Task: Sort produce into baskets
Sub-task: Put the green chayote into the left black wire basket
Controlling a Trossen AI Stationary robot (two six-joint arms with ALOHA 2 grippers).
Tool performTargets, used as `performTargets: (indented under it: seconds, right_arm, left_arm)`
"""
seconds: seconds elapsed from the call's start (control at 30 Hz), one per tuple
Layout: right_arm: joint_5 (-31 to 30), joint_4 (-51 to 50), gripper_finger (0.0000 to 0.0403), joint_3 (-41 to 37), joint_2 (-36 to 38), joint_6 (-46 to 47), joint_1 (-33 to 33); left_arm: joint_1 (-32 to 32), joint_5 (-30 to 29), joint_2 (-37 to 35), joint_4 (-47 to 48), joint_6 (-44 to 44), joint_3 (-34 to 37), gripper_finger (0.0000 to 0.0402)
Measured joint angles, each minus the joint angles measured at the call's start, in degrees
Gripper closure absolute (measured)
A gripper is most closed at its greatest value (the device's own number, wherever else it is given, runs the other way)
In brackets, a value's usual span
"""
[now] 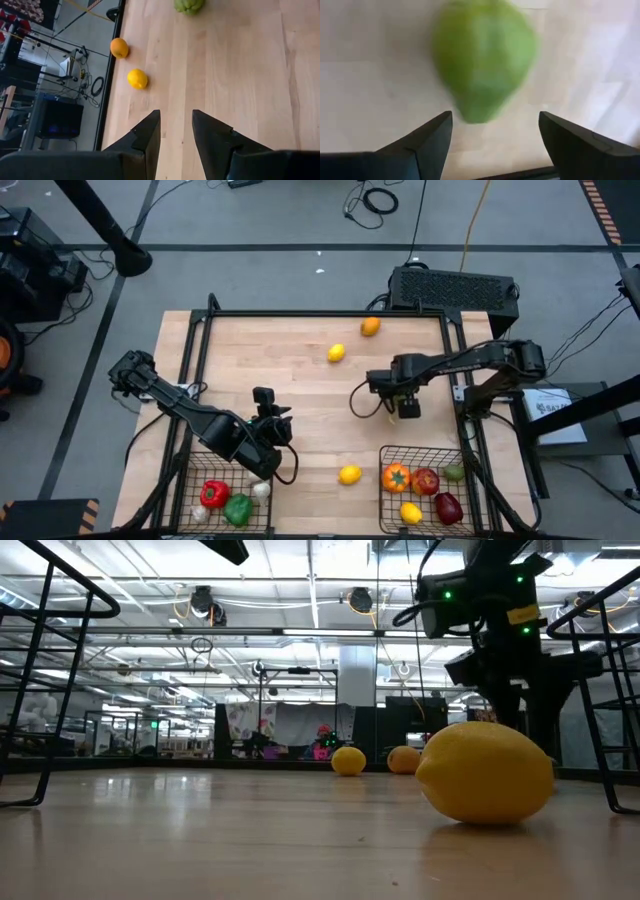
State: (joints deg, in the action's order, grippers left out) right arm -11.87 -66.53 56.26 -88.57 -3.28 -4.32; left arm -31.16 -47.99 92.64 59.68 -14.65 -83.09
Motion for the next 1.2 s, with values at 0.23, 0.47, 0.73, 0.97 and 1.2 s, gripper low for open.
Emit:
performTargets:
  seconds: [0.23,0.47,0.73,0.97,1.2]
  right_arm:
    - [3.96,1.39,0.0085,-2.81,1.13,5.93,-4.26]
    - [6.15,7.04,0.0058,-5.10,1.13,10.14,-3.40]
    - [6.00,13.85,0.0058,-9.87,1.13,10.20,-3.47]
    - [6.00,14.24,0.0069,-9.93,1.10,10.18,-3.45]
    - [7.32,14.79,0.0091,-9.93,1.10,11.00,-3.20]
  left_arm:
    - [-0.02,1.64,0.00,0.68,-0.07,0.00,0.0281]
    - [-0.11,2.78,0.00,0.96,-0.02,0.00,0.0281]
    - [-0.11,2.80,0.00,1.09,-0.02,0.00,0.0281]
    - [-0.11,2.80,0.00,1.07,-0.02,0.00,0.0281]
    - [-0.11,2.80,0.00,1.07,-0.05,0.00,0.0281]
